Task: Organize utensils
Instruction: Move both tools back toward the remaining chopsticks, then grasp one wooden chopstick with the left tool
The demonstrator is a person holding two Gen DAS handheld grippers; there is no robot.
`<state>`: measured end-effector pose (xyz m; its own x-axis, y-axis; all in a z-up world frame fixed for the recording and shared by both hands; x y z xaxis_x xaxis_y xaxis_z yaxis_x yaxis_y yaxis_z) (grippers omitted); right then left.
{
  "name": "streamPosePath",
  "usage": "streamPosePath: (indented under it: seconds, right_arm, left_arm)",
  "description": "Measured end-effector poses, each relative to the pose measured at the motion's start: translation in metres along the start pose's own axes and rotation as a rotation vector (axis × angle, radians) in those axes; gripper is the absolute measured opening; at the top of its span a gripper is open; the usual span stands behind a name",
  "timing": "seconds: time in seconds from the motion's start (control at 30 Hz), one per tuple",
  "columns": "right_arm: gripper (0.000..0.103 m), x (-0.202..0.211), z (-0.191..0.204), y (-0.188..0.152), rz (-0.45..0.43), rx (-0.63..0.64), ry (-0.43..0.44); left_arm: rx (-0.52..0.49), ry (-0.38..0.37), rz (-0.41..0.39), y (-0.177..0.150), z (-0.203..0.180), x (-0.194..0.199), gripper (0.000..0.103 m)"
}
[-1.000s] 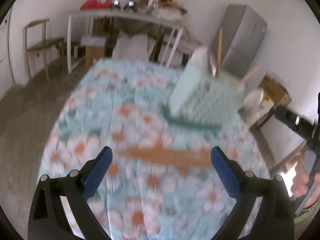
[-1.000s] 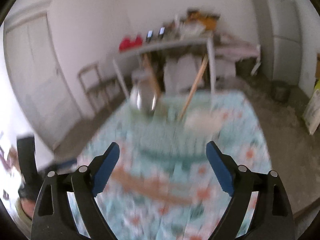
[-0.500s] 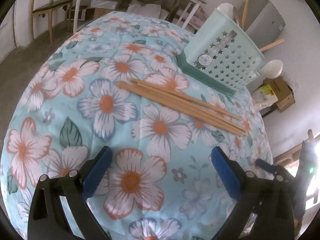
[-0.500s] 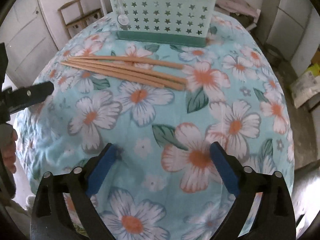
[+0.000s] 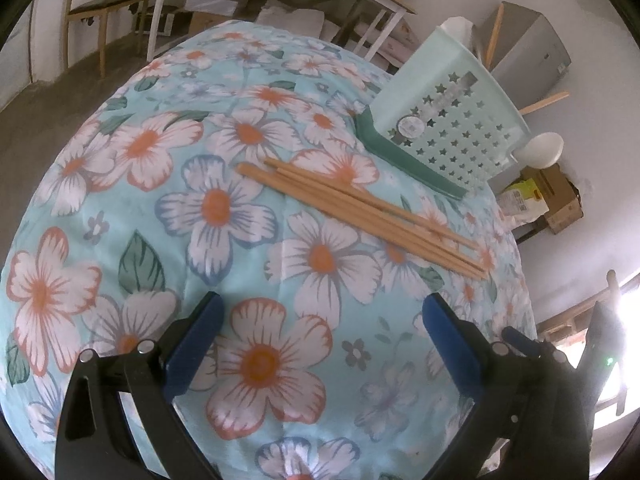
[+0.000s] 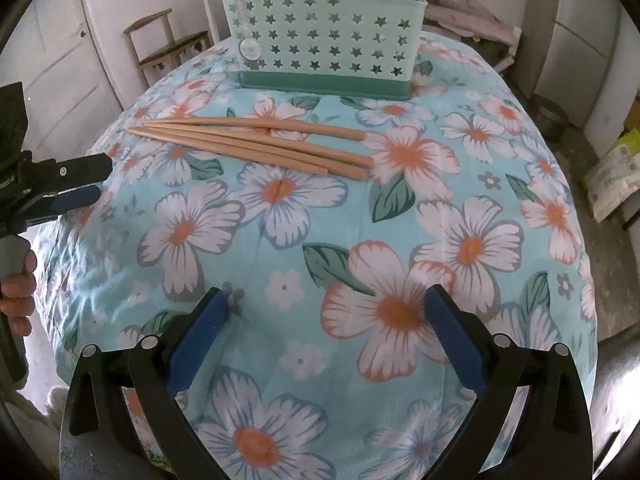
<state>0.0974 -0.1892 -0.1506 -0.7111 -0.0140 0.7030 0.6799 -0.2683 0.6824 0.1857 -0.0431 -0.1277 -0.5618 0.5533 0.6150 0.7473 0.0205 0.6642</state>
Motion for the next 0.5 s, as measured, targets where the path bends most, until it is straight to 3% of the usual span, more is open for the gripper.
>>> streamPosePath:
  seconds: [0.2,0.3,0.47,0.5]
  right_arm:
    - [0.095,0.004,0.000,0.001,-0.020,0.002,0.027]
    - [0.095,0.008,-0.003,0.002,-0.008,-0.010,0.046]
    - [0.094,0.015,-0.017,0.016,-0.023,-0.096,0.072]
    - [0.089,0.016,-0.020,0.020,-0.029,-0.117,0.078]
  left_arm:
    - [-0.056,0.025,0.009,-0.001,-0.004,-0.002,0.097]
    - [-0.082,0.050,-0.030,0.006,-0.005,0.002,0.097]
    - [-0.309,0.023,-0.113,0.023,-0.035,0.007,0.097]
    - [-0.383,0.018,-0.131,0.025,-0.044,0.007,0.096]
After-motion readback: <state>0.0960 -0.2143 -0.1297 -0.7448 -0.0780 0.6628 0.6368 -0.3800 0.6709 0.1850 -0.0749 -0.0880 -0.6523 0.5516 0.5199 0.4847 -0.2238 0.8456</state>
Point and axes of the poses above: each gripper's, at about its wrist camera, not at the fingertips, and x roughly against the way its jaws point, z to its left, y to its top, the point moved 10 cm from there along -x, roughly the way its jaws point, and after that the axes turned 14 degrees about -z, right-handed, at the moved point
